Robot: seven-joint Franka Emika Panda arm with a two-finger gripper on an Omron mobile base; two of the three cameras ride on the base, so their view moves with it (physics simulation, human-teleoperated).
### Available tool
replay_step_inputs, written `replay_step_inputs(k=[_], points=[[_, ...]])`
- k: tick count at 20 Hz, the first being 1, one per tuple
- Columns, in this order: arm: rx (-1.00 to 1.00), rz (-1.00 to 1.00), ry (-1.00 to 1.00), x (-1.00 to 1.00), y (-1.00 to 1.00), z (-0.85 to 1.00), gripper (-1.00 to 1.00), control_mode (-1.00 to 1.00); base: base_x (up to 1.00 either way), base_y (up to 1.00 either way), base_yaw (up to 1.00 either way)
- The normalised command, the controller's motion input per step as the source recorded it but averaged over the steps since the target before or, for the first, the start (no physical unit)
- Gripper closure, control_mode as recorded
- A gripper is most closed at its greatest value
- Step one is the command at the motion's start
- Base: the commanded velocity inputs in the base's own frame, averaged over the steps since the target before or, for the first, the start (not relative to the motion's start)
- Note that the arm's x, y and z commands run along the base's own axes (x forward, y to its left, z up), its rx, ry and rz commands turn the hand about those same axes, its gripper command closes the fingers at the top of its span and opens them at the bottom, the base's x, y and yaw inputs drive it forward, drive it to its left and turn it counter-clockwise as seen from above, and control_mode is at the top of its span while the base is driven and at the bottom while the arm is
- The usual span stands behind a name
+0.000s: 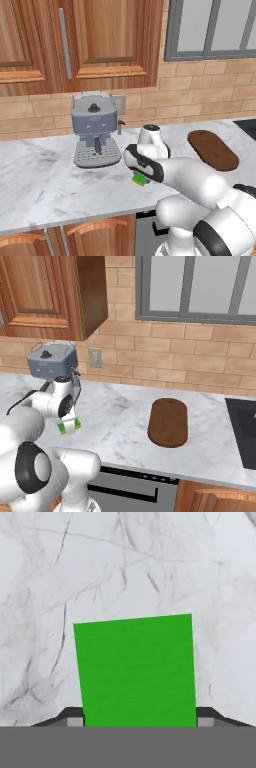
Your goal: Pick up the sponge from the counter and clean the cutting board by briefly scrubbing or pressing down on the cutting board. Once finished, release the sponge.
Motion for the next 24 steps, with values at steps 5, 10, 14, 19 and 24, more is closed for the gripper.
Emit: replay_step_inputs(k=[5,10,14,19,24], points=[[0.00,-0.20,0.08,0.00,-0.85,0.59,1.00,-1.00,0.00,0.00,0.00],[0.00,-0.26,0.12,0.01,-0.99,0.48,1.00,-1.00,0.00,0.00,0.00],[0.02,-0.29,0.10,0.00,-0.80,0.22,1.00,-1.00,0.00,0.00,0.00],[-0.01,-0.07,0.00,-0.14,0.05,-0.01,1.00,-1.00,0.00,0.00,0.00],[-0.02,0.01,-0.02,-0.25,0.17,-0.04,1.00,-1.00,0.00,0.00,0.00]])
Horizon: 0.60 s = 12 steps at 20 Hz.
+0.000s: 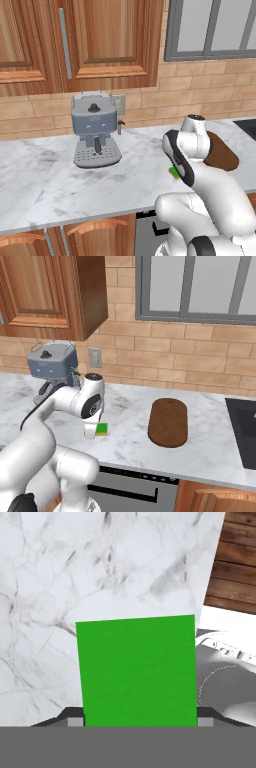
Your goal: Pick up the sponge from the counter and clean the cutting board by briefly scrubbing or pressing down on the cutting board. Once finished, release the sponge.
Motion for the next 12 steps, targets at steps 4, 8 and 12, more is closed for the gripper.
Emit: replay_step_inputs(k=[4,8,12], points=[[0.00,0.00,0.00,-0.04,-0.13,0.03,1.00,-1.00,0.00,0.00,0.00],[0.00,0.00,0.00,0.00,-0.10,0.02,1.00,-1.00,0.00,0.00,0.00],[0.01,0.00,0.00,0.04,-0.16,0.03,1.00,-1.00,0.00,0.00,0.00]])
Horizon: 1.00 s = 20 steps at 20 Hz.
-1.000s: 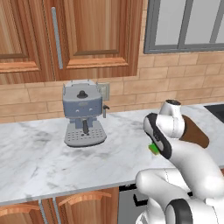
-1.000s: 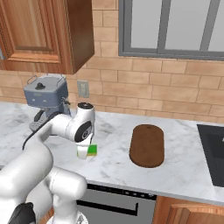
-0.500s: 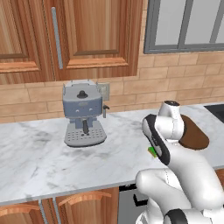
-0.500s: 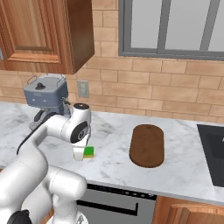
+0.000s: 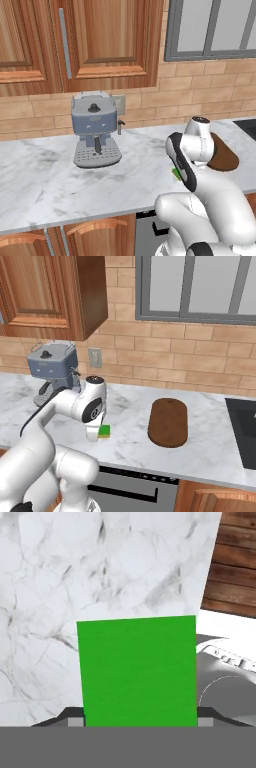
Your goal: Pick up the sponge from the counter and clean the cutting board by briefly scrubbing or pressing down on the cutting board. Once finished, release the sponge.
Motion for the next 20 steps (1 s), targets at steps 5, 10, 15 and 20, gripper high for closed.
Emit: replay_step_inputs(k=[5,10,15,20], points=[[0.11,-0.01,0.06,0.14,-0.69,0.13,1.00,-1.00,0.00,0.00,0.00],[0.13,-0.02,0.12,0.29,-0.85,0.08,1.00,-1.00,0.00,0.00,0.00],[0.09,0.00,0.11,0.40,-0.76,0.05,1.00,-1.00,0.00,0.00,0.00],[0.02,0.00,0.03,0.31,-0.59,0.04,1.00,-1.00,0.00,0.00,0.00]])
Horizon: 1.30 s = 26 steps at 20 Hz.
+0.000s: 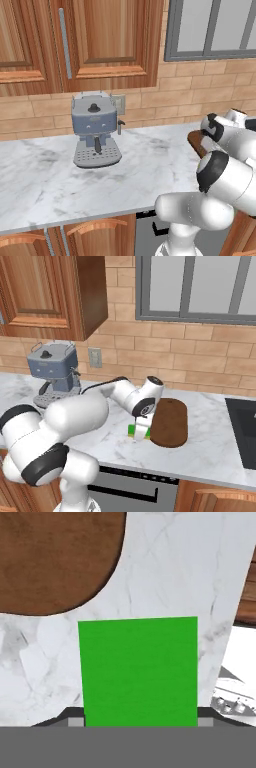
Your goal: Pick up the sponge from the counter and clean the cutting board by briefly scrubbing or pressing down on the cutting board. Once finished, release the sponge.
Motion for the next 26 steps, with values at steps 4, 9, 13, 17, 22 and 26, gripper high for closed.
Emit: replay_step_inputs(k=[4,9,13,17,22,26], points=[[0.00,-0.04,0.00,0.25,-0.45,0.00,1.00,-1.00,0.00,0.00,0.00],[0.00,-0.05,0.00,0.29,-0.33,-0.05,1.00,-1.00,0.00,0.00,0.00],[-0.02,-0.04,0.00,0.32,-0.16,-0.32,1.00,-1.00,0.00,0.00,0.00],[-0.07,-0.04,0.00,0.30,-0.07,-0.42,1.00,-1.00,0.00,0.00,0.00],[-0.09,-0.02,-0.01,0.26,0.00,-0.44,1.00,-1.00,0.00,0.00,0.00],[-0.05,0.00,-0.01,0.09,0.00,-0.37,1.00,-1.00,0.00,0.00,0.00]])
